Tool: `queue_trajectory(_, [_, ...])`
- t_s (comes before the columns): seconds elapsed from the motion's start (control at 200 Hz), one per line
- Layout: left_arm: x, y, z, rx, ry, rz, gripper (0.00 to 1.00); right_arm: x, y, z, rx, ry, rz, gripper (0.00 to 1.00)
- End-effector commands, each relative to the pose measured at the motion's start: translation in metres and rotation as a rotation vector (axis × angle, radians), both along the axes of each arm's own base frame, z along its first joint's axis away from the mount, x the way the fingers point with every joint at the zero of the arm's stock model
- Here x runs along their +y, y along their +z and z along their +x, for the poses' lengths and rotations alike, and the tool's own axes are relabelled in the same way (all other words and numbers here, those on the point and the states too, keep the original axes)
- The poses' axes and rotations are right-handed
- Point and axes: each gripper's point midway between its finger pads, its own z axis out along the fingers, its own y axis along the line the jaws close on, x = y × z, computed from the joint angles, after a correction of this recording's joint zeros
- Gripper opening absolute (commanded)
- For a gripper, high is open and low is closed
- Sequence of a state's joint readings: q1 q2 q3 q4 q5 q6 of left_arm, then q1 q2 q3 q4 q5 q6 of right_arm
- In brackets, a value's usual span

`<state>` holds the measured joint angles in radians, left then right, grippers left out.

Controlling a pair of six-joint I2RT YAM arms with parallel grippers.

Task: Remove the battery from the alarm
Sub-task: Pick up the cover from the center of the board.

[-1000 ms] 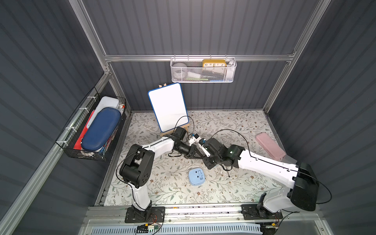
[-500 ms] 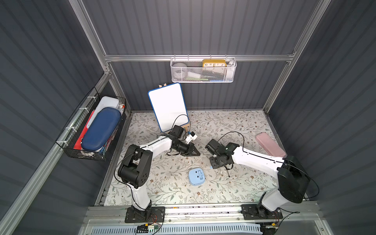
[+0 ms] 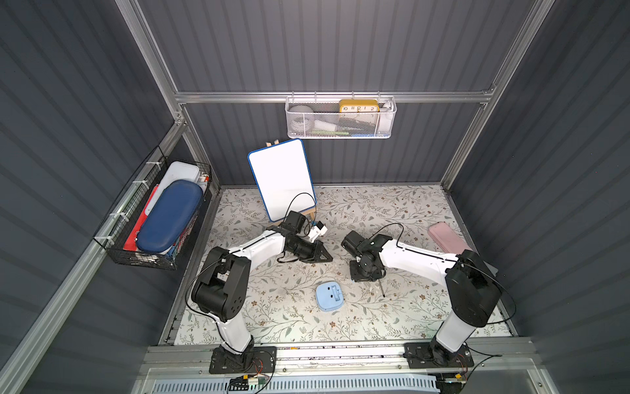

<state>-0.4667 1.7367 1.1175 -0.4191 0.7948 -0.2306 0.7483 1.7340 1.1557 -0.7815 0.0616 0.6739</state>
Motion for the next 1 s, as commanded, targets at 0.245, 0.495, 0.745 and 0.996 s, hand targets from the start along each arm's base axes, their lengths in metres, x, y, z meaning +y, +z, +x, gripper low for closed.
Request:
queue_trajectory(0.245, [0.007,0.021,0.0,-0.036,0.041,-0.012,0.12,-0.009,-0.006,0.015,0.022,-0.203,0.022,0.33])
queue_trajectory(0.495, [0.006,0.025,-0.001,-0.041,0.046,-0.027,0.13,-0.005,-0.004,0.013,0.032,-0.351,0.05,0.3])
queue_trajectory(0.745, [0.007,0.034,-0.002,-0.055,0.052,-0.045,0.13,-0.013,-0.01,0.009,-0.011,-0.455,0.04,0.29])
queue_trajectory(0.996, [0.007,0.039,-0.004,-0.063,0.054,-0.056,0.12,-0.017,-0.014,0.015,-0.047,-0.488,0.025,0.27])
